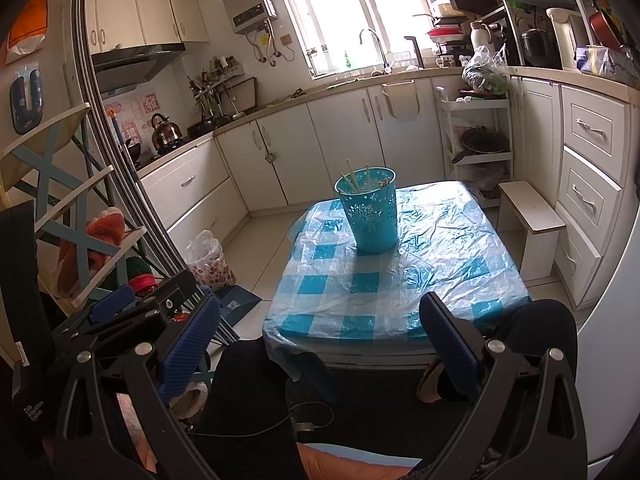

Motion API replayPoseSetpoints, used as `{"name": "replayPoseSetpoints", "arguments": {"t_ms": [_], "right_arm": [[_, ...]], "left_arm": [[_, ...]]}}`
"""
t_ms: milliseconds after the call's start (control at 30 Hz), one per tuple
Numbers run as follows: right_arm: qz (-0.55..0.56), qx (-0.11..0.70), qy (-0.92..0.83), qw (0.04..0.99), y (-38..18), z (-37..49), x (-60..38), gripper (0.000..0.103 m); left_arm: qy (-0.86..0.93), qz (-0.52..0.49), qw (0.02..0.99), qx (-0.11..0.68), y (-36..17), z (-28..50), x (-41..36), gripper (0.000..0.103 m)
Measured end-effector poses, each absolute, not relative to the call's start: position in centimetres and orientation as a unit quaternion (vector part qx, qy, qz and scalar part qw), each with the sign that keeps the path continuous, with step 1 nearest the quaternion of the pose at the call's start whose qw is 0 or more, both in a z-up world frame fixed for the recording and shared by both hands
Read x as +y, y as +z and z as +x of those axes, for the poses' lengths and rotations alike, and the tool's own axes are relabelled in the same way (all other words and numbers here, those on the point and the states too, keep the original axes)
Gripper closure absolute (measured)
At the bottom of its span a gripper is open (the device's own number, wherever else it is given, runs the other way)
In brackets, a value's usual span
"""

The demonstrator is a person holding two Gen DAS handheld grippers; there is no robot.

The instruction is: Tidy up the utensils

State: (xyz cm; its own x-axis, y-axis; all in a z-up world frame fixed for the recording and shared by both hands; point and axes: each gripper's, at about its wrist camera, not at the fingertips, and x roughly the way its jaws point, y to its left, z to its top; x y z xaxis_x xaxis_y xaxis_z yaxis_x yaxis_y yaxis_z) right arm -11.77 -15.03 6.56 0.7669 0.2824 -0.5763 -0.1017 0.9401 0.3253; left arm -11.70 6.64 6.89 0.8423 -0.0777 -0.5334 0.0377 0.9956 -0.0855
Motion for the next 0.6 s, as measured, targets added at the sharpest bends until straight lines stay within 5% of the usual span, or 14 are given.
{"name": "replayPoseSetpoints", "arguments": {"t_ms": [600], "right_arm": [[0.140,0.329,0.102,0.928,6.52,-11.64,-14.92,0.008]], "left_arm": [[-0.029,-0.035,0.959,0.278,6.85,-11.75,6.76,0.008]]}}
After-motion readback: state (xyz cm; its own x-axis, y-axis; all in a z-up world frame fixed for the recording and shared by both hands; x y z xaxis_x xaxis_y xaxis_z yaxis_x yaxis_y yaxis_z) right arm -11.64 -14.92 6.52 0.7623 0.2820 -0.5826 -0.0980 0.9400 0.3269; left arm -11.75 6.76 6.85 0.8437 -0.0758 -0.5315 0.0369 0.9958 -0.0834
